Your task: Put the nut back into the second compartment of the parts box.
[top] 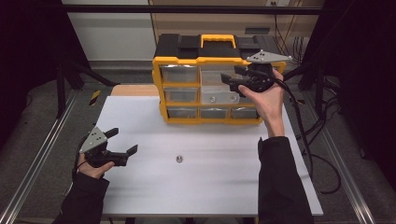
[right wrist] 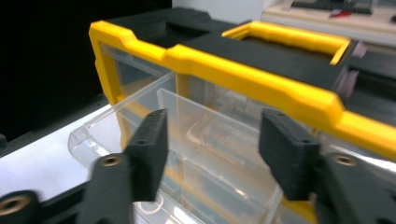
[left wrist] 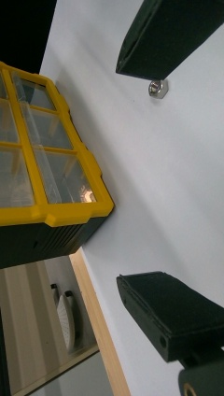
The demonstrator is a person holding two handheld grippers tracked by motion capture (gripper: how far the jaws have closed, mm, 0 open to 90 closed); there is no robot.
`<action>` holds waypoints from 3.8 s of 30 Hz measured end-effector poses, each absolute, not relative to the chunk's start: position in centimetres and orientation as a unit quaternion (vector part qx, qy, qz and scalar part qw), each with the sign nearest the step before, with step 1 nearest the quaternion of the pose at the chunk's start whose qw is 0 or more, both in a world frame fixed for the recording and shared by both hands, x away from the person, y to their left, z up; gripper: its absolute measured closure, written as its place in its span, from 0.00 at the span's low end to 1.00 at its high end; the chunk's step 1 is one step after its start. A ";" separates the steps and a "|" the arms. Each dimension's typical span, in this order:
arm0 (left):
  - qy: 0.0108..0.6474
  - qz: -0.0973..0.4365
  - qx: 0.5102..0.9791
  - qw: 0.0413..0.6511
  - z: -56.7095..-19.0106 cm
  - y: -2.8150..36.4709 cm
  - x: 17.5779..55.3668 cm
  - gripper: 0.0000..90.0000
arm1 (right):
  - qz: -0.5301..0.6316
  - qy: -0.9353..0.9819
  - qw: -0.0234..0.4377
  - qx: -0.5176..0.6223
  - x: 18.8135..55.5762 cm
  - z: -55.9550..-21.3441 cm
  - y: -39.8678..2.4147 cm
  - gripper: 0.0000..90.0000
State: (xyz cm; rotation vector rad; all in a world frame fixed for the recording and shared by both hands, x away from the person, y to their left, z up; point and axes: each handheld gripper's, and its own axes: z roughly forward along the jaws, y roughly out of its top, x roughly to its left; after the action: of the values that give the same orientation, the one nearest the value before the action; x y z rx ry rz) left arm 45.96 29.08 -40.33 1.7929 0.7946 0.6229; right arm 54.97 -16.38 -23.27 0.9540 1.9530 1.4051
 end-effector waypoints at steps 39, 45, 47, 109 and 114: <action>0.332 0.260 0.745 0.518 -40.2 29.1 45.9 0.00 | 0.538 0.734 0.275 0.309 48.8 -26.9 -18.1 0.06; 0.332 0.260 0.744 0.518 -40.2 29.2 45.9 0.00 | 0.539 0.737 0.271 0.305 48.3 -28.2 -18.1 0.06; 0.332 0.260 0.744 0.518 -40.2 29.2 45.9 0.00 | 0.539 0.738 0.270 0.305 48.1 -28.6 -18.1 0.06; 0.331 0.259 0.744 0.519 -40.2 29.2 45.9 0.00 | 0.470 0.822 0.182 0.265 48.9 -38.6 -7.2 0.08; 0.331 0.259 0.744 0.519 -40.2 29.2 45.9 0.00 | 0.465 0.826 0.176 0.263 49.1 -39.4 -6.5 0.09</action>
State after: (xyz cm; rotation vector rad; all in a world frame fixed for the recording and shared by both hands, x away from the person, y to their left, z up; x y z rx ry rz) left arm 45.88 29.17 -40.21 1.7850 0.7938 0.6216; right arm 49.07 -6.46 -39.43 0.7455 2.3400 1.3176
